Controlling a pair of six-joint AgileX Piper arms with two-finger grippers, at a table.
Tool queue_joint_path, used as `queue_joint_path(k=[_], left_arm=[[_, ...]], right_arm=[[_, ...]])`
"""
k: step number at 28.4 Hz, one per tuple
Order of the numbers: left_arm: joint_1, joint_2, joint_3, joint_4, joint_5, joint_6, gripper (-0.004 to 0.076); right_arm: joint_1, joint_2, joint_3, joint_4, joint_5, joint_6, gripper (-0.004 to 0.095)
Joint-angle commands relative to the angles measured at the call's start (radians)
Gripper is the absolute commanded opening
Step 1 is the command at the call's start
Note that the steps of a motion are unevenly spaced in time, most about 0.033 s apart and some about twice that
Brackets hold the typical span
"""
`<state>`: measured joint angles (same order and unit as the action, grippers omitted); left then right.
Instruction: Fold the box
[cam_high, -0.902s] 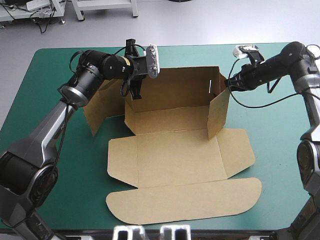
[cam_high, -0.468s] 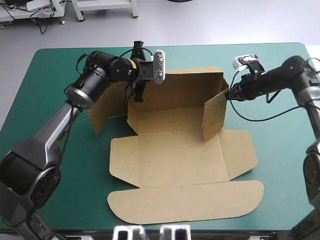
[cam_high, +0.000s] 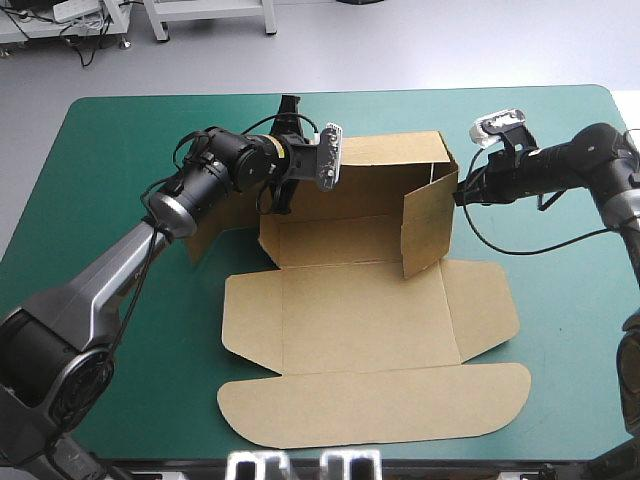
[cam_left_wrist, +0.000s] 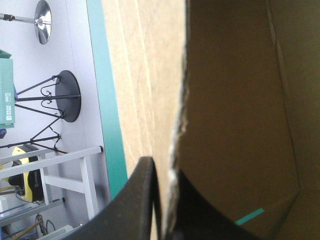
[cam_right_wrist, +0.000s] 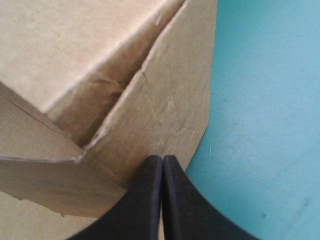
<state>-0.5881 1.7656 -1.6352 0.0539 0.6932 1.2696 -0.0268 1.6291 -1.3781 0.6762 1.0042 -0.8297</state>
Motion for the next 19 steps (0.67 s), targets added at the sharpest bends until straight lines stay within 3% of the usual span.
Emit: queue_joint_path(k=[1, 13, 19], left_arm=[[-0.067, -0.005, 0.056, -0.127, 0.116, -0.001, -0.0009], [-0.086, -0.008, 0.075, -0.084, 0.097, -0.042, -0.0009], [-0.086, -0.006, 0.075, -0.084, 0.088, -0.05, -0.0009]], right_arm=[[0.001, -0.052, -0.004, 0.046, -0.041, -0.051, -0.0017], [0.001, -0.195, 0.302, 0.232, -0.383, -0.396, -0.0017], [0.001, -0.236, 0.316, 0.216, -0.313, -0.378, -0.0017]])
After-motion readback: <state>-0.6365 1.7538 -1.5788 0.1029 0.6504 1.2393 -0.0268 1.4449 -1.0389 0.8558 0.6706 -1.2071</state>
